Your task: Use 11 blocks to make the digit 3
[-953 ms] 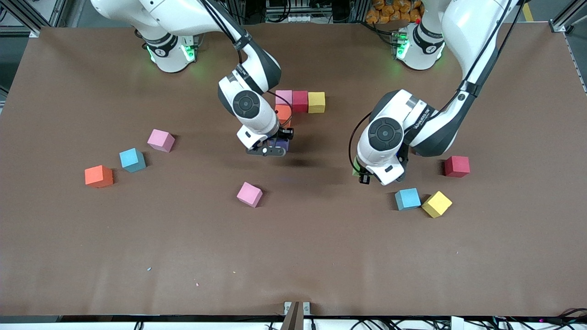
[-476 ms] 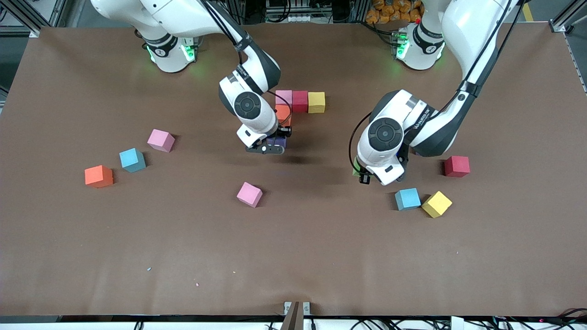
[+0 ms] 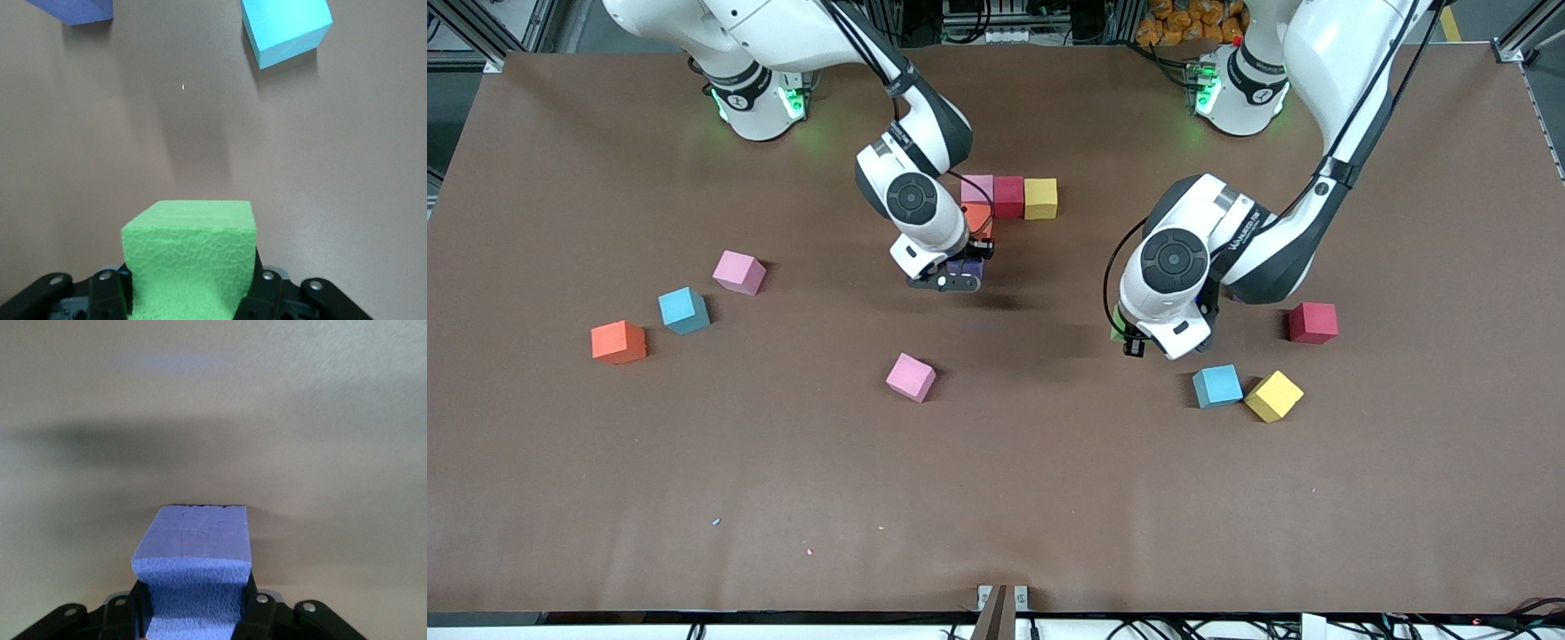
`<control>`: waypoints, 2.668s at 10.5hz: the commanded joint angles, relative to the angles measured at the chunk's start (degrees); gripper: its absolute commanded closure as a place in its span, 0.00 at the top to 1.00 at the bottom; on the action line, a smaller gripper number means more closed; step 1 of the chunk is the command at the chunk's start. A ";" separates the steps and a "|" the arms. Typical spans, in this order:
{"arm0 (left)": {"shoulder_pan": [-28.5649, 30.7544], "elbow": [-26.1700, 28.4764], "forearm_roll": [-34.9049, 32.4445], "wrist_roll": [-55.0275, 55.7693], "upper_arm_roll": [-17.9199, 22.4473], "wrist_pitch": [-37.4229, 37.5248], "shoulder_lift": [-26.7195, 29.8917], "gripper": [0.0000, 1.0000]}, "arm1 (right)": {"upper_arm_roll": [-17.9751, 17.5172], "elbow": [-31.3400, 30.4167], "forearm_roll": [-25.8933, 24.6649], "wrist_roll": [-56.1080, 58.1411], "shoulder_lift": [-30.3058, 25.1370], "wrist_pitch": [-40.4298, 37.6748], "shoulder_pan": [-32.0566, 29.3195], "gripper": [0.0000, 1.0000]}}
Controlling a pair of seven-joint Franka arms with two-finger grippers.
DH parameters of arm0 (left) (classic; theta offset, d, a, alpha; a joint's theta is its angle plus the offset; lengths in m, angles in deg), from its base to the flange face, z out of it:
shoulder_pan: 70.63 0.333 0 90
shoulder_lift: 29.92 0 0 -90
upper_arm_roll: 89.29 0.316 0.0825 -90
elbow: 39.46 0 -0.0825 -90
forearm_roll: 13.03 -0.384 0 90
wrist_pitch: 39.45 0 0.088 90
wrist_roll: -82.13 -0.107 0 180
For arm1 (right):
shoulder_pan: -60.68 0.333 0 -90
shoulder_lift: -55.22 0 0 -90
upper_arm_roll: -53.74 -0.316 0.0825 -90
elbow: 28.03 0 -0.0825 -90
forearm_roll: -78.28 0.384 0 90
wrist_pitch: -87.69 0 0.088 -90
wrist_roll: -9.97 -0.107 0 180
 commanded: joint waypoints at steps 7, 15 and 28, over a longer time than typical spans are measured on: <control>-0.01 -1.22 -1.77 -0.57 -0.21 1.27 -0.59 0.30 | -1.32 -2.01 0.57 -0.89 -0.45 2.58 -0.36 0.00; -0.01 -1.13 -1.77 -0.57 -0.21 1.27 -0.59 0.30 | -1.58 -2.90 0.39 -0.63 -0.36 3.38 -0.01 0.00; -0.10 -1.22 -1.33 -1.53 -0.21 1.27 -0.68 0.29 | -2.20 -3.33 -0.14 -0.19 -0.36 3.56 -0.27 0.00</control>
